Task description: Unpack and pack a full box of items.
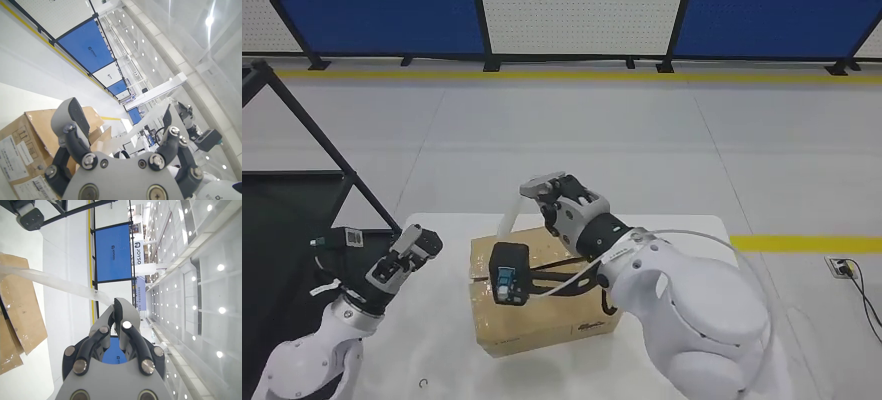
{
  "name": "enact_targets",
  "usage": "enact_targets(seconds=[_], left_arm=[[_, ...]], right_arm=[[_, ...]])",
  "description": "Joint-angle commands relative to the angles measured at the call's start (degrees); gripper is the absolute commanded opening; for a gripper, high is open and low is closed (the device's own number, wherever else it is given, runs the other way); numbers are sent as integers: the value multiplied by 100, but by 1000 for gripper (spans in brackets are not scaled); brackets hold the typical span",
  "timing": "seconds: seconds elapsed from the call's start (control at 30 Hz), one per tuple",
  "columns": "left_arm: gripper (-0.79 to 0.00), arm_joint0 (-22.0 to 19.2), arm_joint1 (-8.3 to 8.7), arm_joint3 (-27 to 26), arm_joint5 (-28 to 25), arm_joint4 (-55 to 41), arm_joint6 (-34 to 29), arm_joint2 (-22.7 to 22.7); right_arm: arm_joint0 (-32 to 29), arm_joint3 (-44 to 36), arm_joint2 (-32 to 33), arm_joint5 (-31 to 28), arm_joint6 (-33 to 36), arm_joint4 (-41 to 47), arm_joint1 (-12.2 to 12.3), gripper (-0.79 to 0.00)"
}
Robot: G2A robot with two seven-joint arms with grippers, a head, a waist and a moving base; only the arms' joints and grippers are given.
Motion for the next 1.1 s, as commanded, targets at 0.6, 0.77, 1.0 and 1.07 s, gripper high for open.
enact_targets(seconds=[0.6, 0.77, 1.0, 1.07], left_arm=[[0, 900, 33, -695, -1618, 1980, 1, 4], [0, 900, 33, -695, -1618, 1980, 1, 4], [0, 917, 29, -718, -1516, 2023, 64, 32], [0, 895, 22, -754, -1376, 2099, 164, 91]], right_arm=[[-54, -457, 61, 1550, 1989, 1416, -371, -785], [-54, -457, 61, 1550, 1989, 1416, -371, -785], [-375, -480, 193, 1846, 1663, 1351, -365, -785], [-465, -529, 247, 1950, 1630, 1391, -372, -785]])
